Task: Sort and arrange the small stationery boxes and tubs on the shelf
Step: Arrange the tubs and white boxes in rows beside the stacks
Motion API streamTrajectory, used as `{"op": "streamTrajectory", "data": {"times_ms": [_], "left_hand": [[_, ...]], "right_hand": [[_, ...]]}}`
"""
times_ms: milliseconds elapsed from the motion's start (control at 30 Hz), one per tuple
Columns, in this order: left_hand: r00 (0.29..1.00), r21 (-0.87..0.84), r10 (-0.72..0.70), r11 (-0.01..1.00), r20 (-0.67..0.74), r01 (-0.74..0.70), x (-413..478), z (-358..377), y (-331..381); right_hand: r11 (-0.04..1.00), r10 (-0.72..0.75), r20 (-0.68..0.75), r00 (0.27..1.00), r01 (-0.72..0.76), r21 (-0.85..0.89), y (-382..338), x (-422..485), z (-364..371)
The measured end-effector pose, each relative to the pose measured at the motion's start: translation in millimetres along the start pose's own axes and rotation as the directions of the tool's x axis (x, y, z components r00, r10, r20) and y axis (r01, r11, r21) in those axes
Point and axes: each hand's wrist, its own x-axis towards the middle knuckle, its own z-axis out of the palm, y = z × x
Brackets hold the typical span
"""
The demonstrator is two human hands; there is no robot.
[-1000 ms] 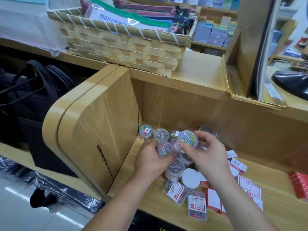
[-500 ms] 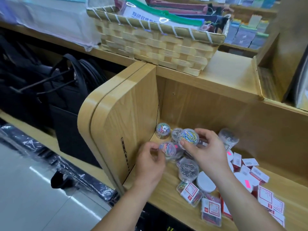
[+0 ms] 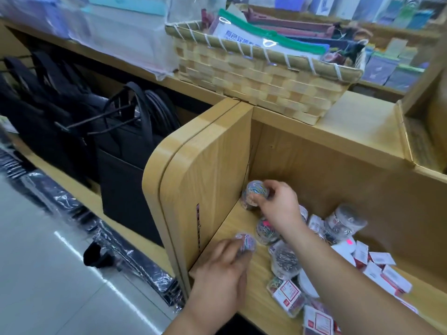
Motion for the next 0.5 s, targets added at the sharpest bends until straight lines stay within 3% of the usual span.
{"op": "streamTrajectory", "data": {"times_ms": [167, 333, 500], "left_hand": [[0.985, 0.079, -0.130, 0.989, 0.113, 0.122, 3.1, -5.9, -2.3], [0.987, 0.072, -0.114, 0.992, 0.112, 0.107, 6.4, -4.9, -2.3], [0.958, 0.078, -0.156, 0.987, 0.243, 0.141, 24.7, 7.0, -9.7]], "right_hand": [[0.999, 0.015, -0.059, 0.998, -0.012, 0.040, 2.8, 0.5, 0.0], [0.948, -0.166, -0.045, 0.985, 0.147, -0.283, 15.3, -13.8, -9.2], [0.948, -0.112, -0.006, 0.994, 0.106, -0.299, 9.7, 0.1, -4.1]]}}
